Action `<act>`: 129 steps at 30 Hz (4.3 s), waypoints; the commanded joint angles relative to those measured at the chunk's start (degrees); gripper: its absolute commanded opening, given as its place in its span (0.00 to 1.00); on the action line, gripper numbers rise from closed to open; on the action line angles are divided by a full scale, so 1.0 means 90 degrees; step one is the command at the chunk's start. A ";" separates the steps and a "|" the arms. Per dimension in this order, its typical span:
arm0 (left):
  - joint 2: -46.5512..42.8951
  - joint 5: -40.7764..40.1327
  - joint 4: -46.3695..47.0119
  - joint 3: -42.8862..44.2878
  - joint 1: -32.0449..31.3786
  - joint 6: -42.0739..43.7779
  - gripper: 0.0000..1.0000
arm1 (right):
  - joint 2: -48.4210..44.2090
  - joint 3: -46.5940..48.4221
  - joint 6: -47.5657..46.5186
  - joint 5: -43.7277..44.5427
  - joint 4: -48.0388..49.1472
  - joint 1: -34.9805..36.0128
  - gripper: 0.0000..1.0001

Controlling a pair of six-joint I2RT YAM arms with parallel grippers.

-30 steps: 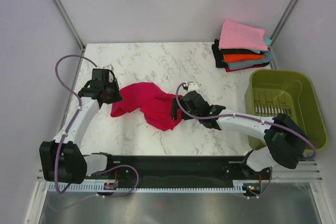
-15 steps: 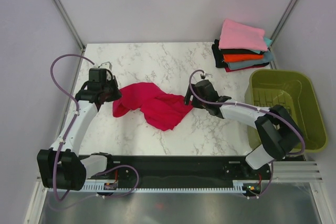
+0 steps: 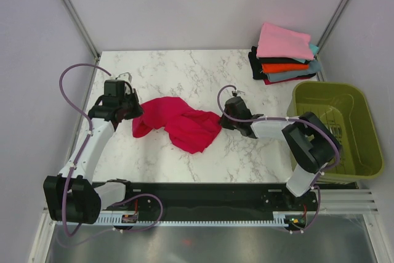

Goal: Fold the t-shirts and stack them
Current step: Flatten the tshirt out

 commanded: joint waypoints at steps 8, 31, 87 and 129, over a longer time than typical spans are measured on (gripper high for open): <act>-0.0771 -0.0538 -0.0246 0.1248 0.0016 -0.0224 0.02 | -0.1215 0.0913 -0.1083 0.0472 -0.1029 -0.0232 0.00; -0.2315 -0.2296 -0.0384 0.1349 0.0035 -0.0301 0.02 | -0.5049 0.0759 -0.1573 0.2495 -0.3307 -0.0476 0.00; -0.2081 -0.1251 0.0632 -0.0870 0.0055 -0.0800 0.02 | -0.1653 -0.0687 -0.0841 -0.0024 -0.1199 -0.0838 0.86; -0.3029 -0.0782 0.1081 0.3866 0.0045 0.1338 0.02 | -0.5256 0.6763 -0.1650 0.0552 -0.5524 -0.0828 0.00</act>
